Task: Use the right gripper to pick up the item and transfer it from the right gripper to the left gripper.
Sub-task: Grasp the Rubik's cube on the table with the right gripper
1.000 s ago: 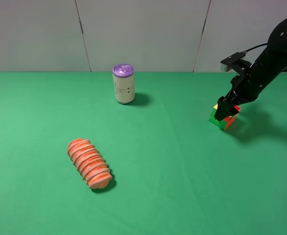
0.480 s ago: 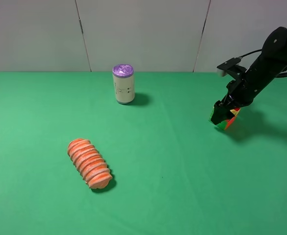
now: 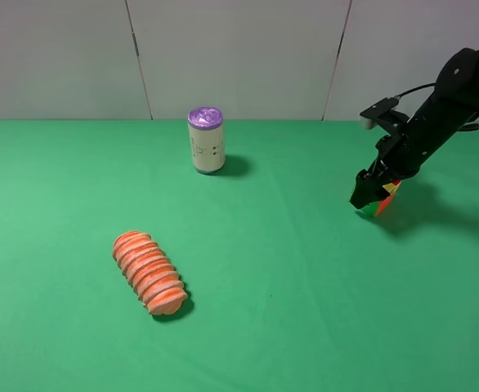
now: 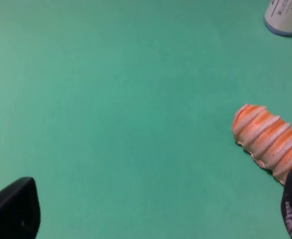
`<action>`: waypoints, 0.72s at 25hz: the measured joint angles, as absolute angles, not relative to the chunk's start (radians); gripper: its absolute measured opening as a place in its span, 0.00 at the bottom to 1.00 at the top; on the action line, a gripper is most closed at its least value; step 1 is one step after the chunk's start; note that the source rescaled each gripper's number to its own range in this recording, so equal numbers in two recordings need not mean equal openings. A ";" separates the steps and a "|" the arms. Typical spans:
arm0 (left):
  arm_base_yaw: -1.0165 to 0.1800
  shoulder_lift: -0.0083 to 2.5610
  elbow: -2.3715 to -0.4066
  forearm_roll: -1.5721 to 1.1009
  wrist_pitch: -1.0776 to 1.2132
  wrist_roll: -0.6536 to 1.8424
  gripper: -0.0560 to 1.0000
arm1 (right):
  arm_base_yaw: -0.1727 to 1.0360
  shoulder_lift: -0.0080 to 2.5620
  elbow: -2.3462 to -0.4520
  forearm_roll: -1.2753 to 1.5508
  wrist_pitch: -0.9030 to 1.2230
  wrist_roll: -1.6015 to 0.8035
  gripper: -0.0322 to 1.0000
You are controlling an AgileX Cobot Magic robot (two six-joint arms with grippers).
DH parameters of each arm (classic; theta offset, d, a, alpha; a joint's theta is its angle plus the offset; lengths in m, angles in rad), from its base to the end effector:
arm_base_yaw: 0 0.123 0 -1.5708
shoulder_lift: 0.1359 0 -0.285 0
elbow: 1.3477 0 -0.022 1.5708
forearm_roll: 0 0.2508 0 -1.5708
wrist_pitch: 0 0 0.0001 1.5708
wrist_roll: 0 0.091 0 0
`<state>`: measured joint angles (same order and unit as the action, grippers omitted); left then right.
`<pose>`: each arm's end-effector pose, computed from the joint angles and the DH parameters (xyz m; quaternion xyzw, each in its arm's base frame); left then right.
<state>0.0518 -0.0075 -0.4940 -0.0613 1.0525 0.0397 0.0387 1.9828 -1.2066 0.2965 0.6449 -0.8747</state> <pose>-0.0048 -0.0051 0.2764 -0.0041 0.8503 -0.0066 0.5263 0.3779 0.0306 0.1372 -0.3373 0.9285 0.0459 0.1483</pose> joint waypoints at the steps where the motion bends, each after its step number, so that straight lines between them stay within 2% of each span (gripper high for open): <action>1: 0.052 -0.007 -0.494 -0.061 1.053 0.040 0.91 | 0.039 1.986 -1.207 0.301 0.645 -0.880 1.00; 18: 0.052 -0.007 -0.494 -0.061 1.053 0.040 0.91 | 0.039 2.017 -1.207 0.366 0.632 -0.919 1.00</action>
